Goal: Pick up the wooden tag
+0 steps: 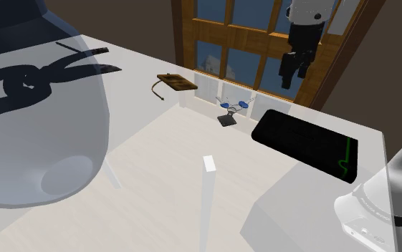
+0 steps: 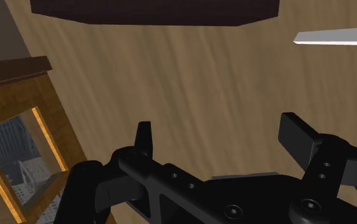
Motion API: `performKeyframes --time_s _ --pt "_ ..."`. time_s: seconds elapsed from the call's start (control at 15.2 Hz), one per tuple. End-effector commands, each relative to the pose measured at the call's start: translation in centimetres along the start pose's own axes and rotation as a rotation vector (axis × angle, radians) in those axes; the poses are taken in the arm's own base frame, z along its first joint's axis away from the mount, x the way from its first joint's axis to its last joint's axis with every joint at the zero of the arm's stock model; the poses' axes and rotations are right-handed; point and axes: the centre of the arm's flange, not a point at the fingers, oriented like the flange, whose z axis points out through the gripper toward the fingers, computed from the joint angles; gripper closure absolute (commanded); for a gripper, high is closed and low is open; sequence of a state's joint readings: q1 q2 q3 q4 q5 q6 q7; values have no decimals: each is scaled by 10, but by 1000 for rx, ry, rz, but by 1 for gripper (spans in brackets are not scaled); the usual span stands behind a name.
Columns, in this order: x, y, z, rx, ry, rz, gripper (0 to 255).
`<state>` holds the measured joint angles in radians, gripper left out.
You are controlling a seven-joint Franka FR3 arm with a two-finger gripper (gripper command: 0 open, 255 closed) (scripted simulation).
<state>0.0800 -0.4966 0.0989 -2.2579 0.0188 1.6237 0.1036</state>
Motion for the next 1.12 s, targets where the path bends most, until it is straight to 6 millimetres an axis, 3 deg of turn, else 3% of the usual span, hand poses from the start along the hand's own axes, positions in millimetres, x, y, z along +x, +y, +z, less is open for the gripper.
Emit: performKeyframes --time_s 0.0,1.06 --pt "17 -16 -4 14 13 -34 0" --pt "133 -155 -54 119 117 -296 0"
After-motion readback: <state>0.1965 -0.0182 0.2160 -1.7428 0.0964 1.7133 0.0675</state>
